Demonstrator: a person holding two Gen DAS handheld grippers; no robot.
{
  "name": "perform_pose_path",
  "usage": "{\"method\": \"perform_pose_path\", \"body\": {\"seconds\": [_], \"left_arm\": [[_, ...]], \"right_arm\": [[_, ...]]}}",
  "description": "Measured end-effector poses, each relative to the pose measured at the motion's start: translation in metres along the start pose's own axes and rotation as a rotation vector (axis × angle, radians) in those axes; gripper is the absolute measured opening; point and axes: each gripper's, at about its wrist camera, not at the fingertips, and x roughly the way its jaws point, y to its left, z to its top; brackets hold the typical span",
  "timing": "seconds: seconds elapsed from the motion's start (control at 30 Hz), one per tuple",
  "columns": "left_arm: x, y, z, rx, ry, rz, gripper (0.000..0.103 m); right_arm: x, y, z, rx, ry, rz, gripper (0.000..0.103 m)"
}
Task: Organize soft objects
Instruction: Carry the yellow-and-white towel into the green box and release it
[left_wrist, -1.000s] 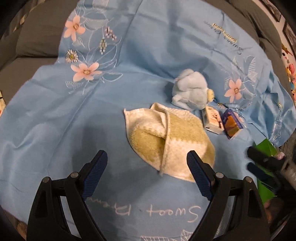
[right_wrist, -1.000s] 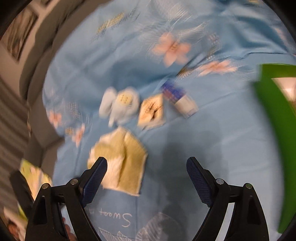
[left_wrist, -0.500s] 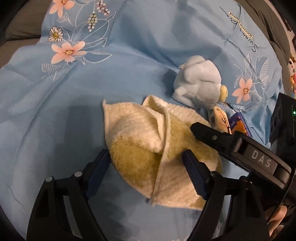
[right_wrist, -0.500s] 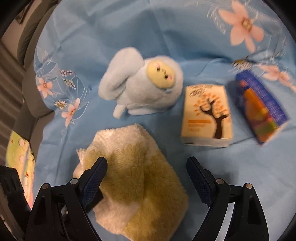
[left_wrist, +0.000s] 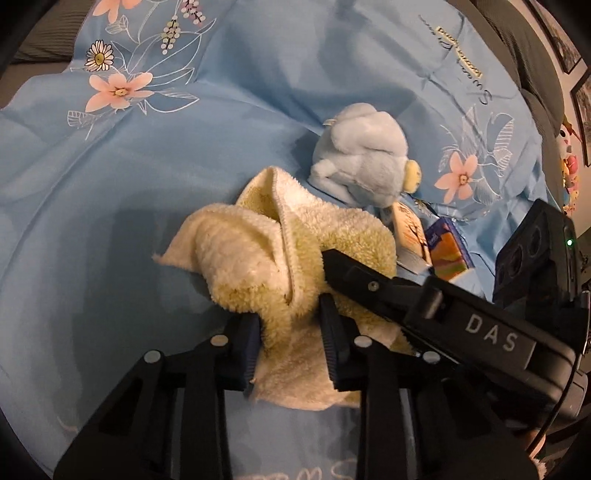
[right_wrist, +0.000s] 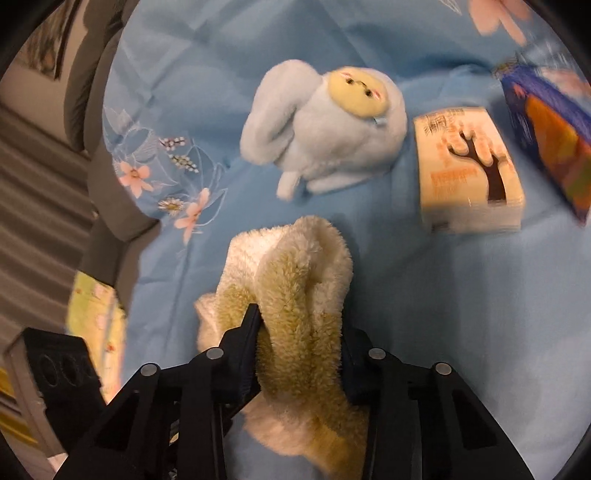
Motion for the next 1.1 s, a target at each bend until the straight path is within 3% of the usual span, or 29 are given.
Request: {"method": "perform_pose_path", "body": {"seconds": [0.13, 0.27, 0.4, 0.5, 0.6, 0.73, 0.9, 1.1], "left_arm": [[-0.013, -0.006, -0.006, 0.005, -0.014, -0.023, 0.025], [-0.032, -0.021, -0.015, 0.052, -0.034, -0.064, 0.025], [-0.044, -0.04, -0.026, 0.111, -0.042, -0.17, 0.025], [-0.047, -0.056, -0.036, 0.167, -0.021, -0.211, 0.024], [-0.053, -0.073, -0.042, 0.221, -0.053, -0.244, 0.024], [-0.054, -0.086, -0.042, 0.193, -0.049, -0.324, 0.024], [-0.059, -0.125, -0.038, 0.249, -0.07, -0.363, 0.024], [-0.052, -0.196, -0.038, 0.362, -0.044, -0.458, 0.024]], "right_arm": [[-0.02, 0.002, -0.011, 0.035, -0.028, 0.036, 0.038], [-0.053, 0.018, -0.023, -0.015, -0.093, -0.029, 0.038], [-0.094, 0.014, -0.039, -0.013, -0.201, -0.079, 0.038], [-0.114, 0.006, -0.041, 0.029, -0.214, -0.098, 0.038], [-0.134, 0.008, -0.039, 0.007, -0.241, -0.138, 0.038], [-0.158, 0.008, -0.034, 0.005, -0.279, -0.16, 0.038], [-0.2, -0.019, -0.023, 0.079, -0.359, -0.098, 0.038], [-0.258, -0.051, -0.035, 0.164, -0.53, -0.152, 0.038]]}}
